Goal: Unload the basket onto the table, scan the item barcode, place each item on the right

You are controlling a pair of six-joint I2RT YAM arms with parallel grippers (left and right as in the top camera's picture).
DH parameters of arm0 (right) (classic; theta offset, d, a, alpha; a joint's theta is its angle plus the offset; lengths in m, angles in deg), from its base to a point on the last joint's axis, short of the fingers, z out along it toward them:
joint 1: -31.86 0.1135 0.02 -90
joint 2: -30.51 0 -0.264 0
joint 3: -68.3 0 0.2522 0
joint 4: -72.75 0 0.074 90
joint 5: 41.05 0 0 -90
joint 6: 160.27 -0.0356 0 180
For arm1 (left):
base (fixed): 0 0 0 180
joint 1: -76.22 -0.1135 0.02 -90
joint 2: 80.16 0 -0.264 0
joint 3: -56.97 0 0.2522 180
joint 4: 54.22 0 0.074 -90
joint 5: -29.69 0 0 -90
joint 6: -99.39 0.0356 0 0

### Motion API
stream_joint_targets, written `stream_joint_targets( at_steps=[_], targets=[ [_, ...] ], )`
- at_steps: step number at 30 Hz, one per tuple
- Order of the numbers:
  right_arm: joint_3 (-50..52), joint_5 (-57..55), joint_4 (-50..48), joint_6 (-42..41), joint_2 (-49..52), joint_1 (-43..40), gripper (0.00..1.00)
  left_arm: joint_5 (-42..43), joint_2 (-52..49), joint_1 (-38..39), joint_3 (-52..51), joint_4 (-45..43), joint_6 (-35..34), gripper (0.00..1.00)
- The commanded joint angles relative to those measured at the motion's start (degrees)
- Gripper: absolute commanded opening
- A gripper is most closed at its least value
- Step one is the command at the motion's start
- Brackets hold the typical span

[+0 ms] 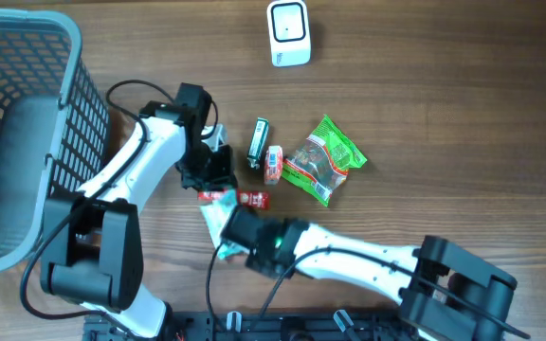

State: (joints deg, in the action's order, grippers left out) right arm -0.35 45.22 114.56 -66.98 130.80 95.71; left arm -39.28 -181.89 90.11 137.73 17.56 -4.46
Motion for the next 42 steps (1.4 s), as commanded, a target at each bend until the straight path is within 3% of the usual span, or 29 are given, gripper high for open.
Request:
stream_joint_targets(
  at_steps=[1, 4, 7, 9, 13, 16, 22, 29, 33, 37, 42],
  targets=[
    [-0.3, -3.9, 0.2, 0.8, 0.5, -4.0, 0.04, 0.0, -0.2, 1.4, -0.7, -0.1, -0.4, 0.27],
    [-3.1, -1.6, 4.5, -0.5, -1.0, -6.1, 0.1, -7.2, -0.2, 1.1, -0.7, -0.2, -3.6, 0.28],
    [-8.4, 12.1, 10.5, -3.1, -2.9, -8.2, 0.46, -10.4, -0.2, 0.1, -0.7, -0.1, -3.5, 0.29],
    [-10.4, 19.6, 11.5, -10.3, -3.1, -9.2, 0.49, -11.1, -0.2, -0.6, -0.7, 0.5, -3.6, 0.29],
    [-9.3, 20.6, 11.2, -27.3, -3.1, -9.5, 0.5, -13.6, -0.2, -2.0, -0.8, 2.4, -3.5, 0.26],
    [-7.3, 20.5, 9.5, -36.1, -3.0, -9.5, 0.68, -13.6, -0.2, -2.0, -2.4, 2.3, -3.6, 0.23],
    [-6.4, 20.9, 7.0, -49.2, -2.9, -9.5, 0.78, -12.5, -0.3, -2.0, -11.0, -6.7, -3.6, 0.24],
    [-0.5, 26.1, -1.4, -56.8, -2.9, -9.5, 0.77, -11.9, -0.3, -2.0, -15.4, -9.9, -3.4, 0.25],
    [0.8, 27.6, -3.0, -55.8, -2.9, -10.6, 0.76, -11.9, 1.3, -3.3, -11.3, -3.9, 0.2, 0.18],
    [0.8, 28.5, -2.5, -55.8, -2.9, -11.4, 0.78, -11.2, 6.6, -4.0, -6.3, 1.2, 0.1, 0.18],
    [0.8, 28.7, -2.0, -55.8, -2.9, -11.4, 0.8, -3.9, 10.2, -3.4, -6.3, 7.4, -0.1, 0.19]
  ],
)
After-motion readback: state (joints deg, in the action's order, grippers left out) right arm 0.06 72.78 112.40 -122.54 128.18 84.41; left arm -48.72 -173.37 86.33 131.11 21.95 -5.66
